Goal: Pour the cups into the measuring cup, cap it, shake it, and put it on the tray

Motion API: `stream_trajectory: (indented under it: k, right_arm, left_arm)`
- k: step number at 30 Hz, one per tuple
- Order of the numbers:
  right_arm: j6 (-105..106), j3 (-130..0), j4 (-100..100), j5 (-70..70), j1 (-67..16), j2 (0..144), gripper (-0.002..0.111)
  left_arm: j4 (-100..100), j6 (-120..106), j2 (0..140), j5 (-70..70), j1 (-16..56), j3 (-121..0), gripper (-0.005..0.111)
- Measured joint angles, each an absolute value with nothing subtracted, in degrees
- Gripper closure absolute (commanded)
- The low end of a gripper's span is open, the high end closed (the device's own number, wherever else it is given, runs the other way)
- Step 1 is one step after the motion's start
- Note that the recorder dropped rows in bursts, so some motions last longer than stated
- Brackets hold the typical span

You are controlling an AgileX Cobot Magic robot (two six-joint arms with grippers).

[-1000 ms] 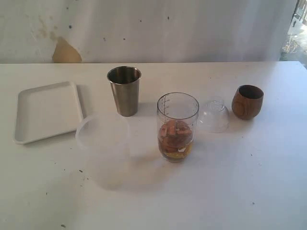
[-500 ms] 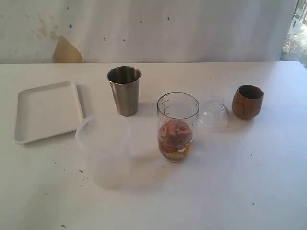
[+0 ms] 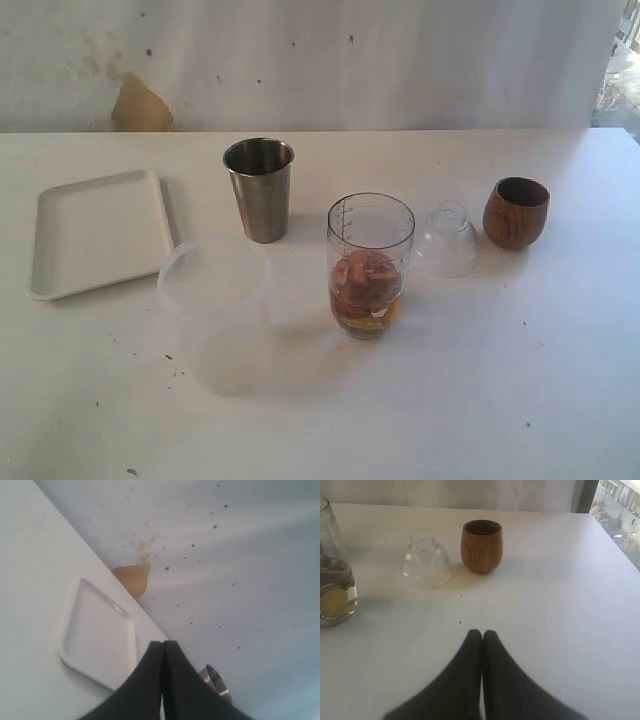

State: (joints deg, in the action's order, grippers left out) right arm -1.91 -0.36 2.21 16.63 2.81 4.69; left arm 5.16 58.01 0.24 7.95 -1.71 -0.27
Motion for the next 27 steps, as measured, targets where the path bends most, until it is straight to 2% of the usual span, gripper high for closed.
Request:
stream_trajectory:
  k: [14,27]
  right_arm:
    - [-1.9,-0.4,2.2,16.6,2.8,4.7,0.108]
    - [-1.9,-0.4,2.2,16.6,2.8,4.7,0.108]
  left_arm:
    - [5.2,56.8,0.2,12.4,-1.7,-0.3,0.107]
    - [5.2,17.5,0.2,16.4,-1.7,-0.3,0.107]
